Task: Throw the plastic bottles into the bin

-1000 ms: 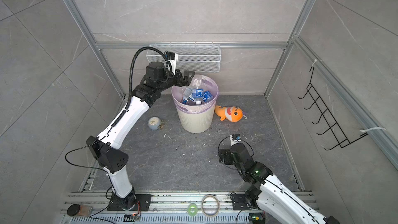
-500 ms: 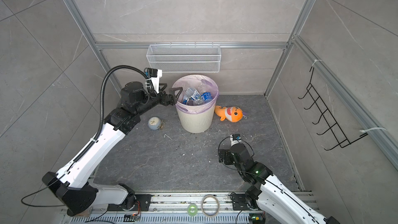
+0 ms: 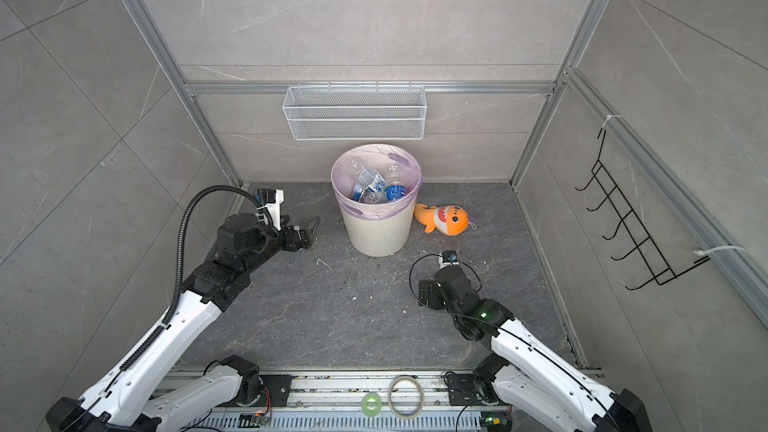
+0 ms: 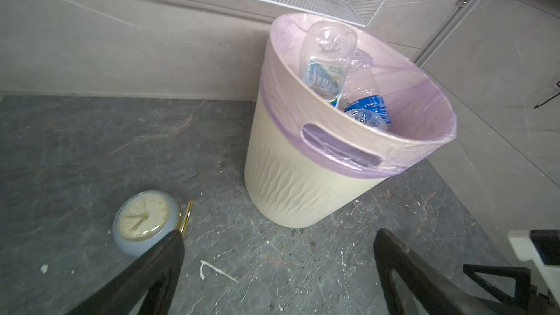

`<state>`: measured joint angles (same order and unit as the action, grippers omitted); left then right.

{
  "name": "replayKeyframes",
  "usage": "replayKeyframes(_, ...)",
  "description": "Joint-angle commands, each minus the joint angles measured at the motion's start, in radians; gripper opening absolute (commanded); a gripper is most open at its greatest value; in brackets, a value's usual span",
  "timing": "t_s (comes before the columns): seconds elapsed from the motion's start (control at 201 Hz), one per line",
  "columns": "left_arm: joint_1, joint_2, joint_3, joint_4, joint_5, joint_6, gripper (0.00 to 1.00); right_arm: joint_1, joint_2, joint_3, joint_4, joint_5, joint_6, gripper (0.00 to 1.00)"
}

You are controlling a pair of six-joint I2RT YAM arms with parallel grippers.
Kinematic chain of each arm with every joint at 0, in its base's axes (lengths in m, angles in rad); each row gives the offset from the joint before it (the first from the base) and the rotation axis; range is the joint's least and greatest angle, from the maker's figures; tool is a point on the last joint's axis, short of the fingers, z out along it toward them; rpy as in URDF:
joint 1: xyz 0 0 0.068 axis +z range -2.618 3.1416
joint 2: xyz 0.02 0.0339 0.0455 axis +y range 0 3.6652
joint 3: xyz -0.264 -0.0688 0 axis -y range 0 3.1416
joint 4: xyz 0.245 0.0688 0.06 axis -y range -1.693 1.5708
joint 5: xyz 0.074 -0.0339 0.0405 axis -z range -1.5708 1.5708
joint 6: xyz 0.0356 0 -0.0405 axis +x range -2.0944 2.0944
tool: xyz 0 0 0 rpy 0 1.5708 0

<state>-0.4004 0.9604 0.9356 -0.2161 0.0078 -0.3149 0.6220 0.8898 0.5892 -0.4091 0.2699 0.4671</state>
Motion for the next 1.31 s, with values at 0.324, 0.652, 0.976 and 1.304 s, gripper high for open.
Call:
replayKeyframes(0.324,0.053,-0.085,-0.203,0.079,-0.079,-0.039,1.0,0.005,0.16,0.23,0.117,0.257,-0.189,1.0)
replayKeyframes(0.652,0.053,-0.124,-0.391,0.321,-0.097,0.155,1.0,0.004,0.289,0.262,0.29,0.146,-0.426,1.0)
replayKeyframes(0.976,0.097,-0.07,-0.541,0.546,-0.092,0.259,1.0,-0.044,0.229,0.162,0.399,0.036,-0.437,1.0)
replayKeyframes(1.304,0.215,-0.028,-0.657,0.78,-0.083,0.345,1.0,-0.098,0.181,0.034,0.491,0.136,-0.449,1.0)
